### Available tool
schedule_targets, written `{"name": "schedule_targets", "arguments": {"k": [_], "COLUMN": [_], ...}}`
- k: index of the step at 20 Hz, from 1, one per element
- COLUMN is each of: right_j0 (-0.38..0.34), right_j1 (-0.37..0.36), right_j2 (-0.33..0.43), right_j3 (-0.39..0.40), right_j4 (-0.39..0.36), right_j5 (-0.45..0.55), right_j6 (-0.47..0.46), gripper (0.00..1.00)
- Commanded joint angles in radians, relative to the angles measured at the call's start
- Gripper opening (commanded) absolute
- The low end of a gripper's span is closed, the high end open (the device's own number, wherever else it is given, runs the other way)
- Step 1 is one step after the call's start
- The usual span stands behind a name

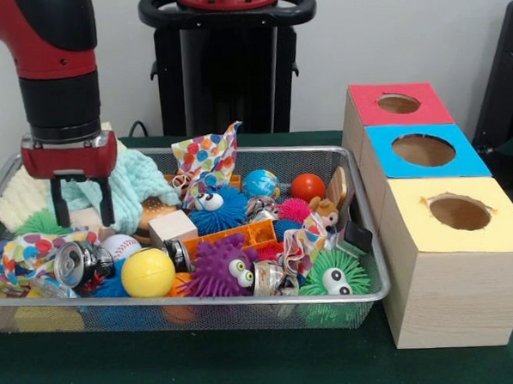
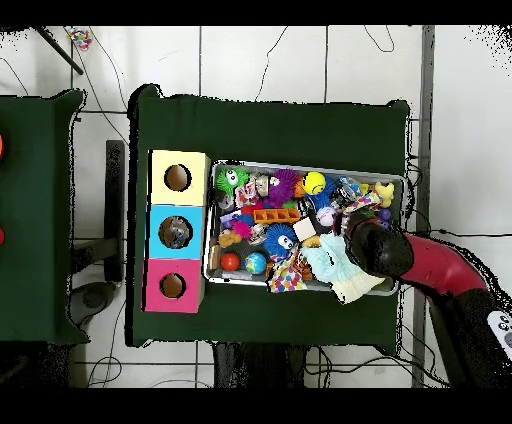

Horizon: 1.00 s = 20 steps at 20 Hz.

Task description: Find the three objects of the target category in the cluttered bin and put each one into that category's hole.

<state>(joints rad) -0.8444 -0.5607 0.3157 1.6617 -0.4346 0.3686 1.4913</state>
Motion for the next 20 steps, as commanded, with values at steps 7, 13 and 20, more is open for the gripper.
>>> {"name": "schedule_targets", "arguments": {"k": [7,13,20], "right_j0": [-0.064,-0.060,-0.006], "right_j1": [0.153,0.163,0.159], "right_j2": [0.104,0.094,0.035], "right_j3": [-0.273,-0.340,-0.361], "right_j4": [-0.008,-0.026,-0.053], "right_j5": [0.186,0.222,0.187], "right_j6": [-0.142,-0.147,-0.059], "gripper": [1.00,1.00,1.00]}}
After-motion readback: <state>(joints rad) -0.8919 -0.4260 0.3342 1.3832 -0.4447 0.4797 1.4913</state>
